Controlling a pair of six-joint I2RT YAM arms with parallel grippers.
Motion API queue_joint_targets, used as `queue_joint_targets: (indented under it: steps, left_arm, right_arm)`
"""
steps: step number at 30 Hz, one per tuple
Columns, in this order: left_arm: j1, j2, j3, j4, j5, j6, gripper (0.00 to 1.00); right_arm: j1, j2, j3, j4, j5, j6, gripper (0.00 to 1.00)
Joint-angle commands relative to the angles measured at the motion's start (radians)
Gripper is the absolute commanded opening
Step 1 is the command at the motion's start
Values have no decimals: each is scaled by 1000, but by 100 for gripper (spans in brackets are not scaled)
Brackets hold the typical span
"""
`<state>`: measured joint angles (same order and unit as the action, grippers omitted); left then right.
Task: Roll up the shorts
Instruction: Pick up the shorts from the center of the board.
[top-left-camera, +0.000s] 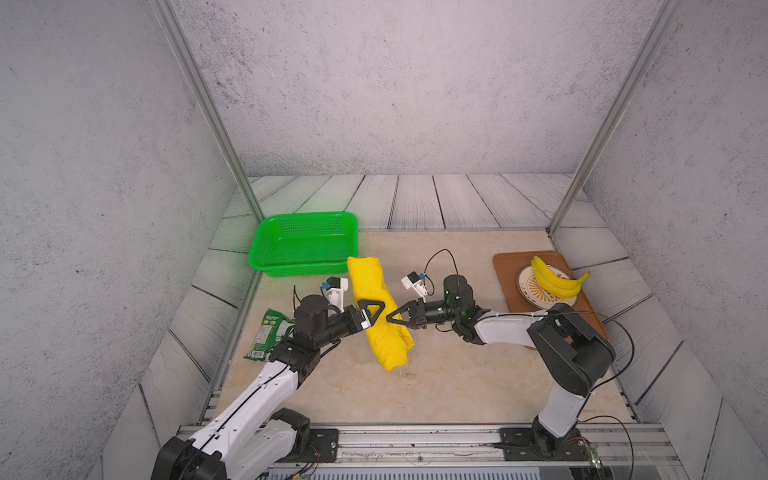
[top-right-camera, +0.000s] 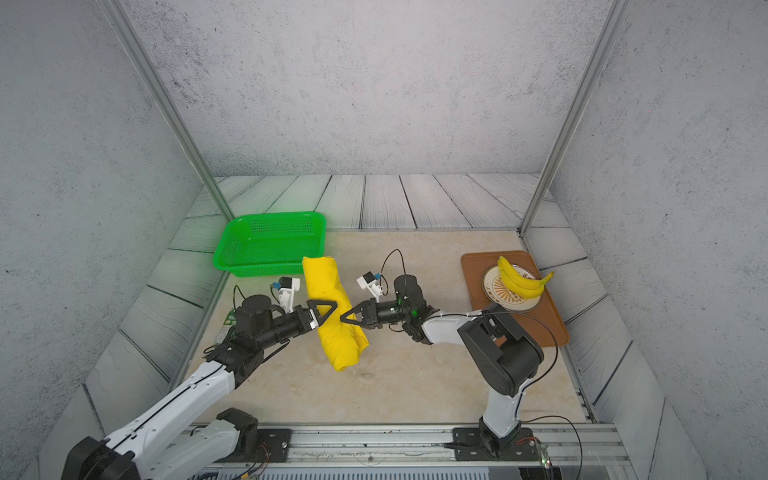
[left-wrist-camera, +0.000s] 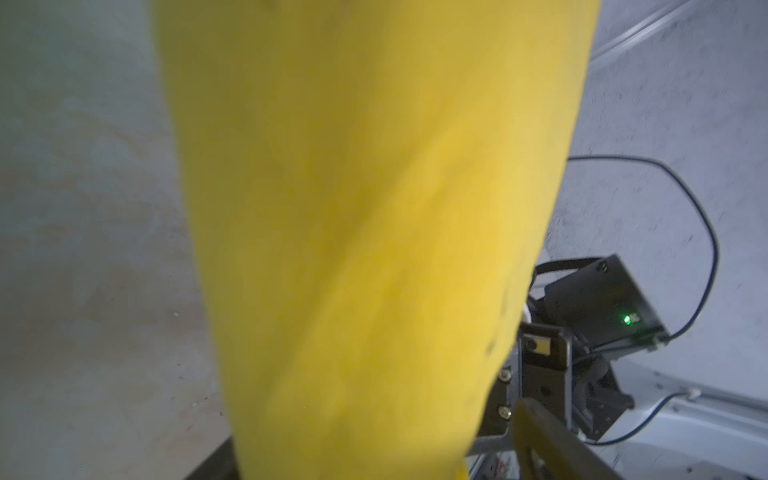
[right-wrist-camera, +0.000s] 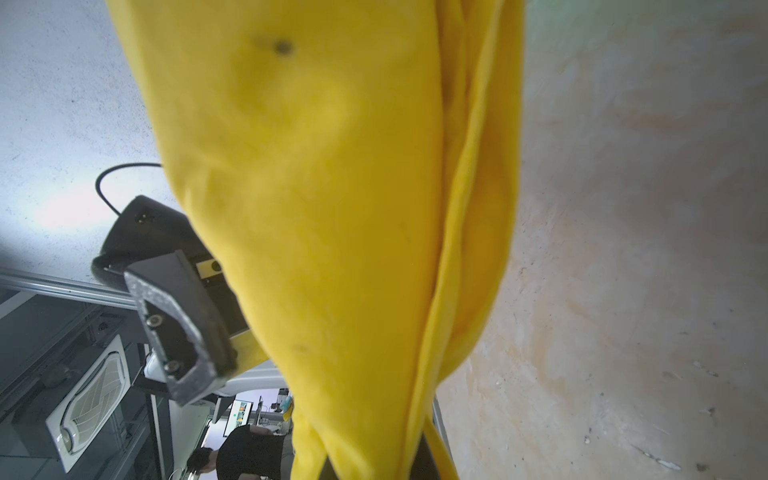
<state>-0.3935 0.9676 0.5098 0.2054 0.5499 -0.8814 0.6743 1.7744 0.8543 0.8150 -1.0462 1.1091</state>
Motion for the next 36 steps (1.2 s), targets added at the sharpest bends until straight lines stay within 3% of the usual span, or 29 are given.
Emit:
queue_joint_targets:
  steps: [1,2,5,6,7,9,13,17,25,30,36]
  left_arm:
    - [1,43,44,105,90,-25,68]
    - [0,62,47,126,101,-44,59]
    - [1,98,76,140,116,-58,20]
    - [1,101,89,125,108,-51,6]
    - [1,99,105,99,94,-42,0]
    - [2,89,142,35,52,-10,0]
    - [21,79,209,-26,-16,27,0]
    - [81,117,335,-131,-30,57,0]
    - [205,250,588,-166,-51,34,0]
    - [288,387,739,-126,-105,-20,0]
    - [368,581,915,11,-207,-104,0]
  right_arm:
    - [7,-53,41,24,-92,-13,1]
    - [8,-57,46,10,-98,-22,2]
    - [6,-71,70,-115,-95,-91,6]
    - [6,-81,77,-170,-87,-128,9]
    - [5,-89,81,-218,-77,-157,16]
    - [2,-119,83,-337,-44,-231,37]
    - [-9,-193,54,-483,16,-326,51]
    - [-30,-309,-10,-613,87,-399,52]
    - [-33,-633,-150,-894,313,-504,53]
    - [-31,-796,-246,-911,379,-483,56]
    - [-29,-864,-300,-912,414,-453,56]
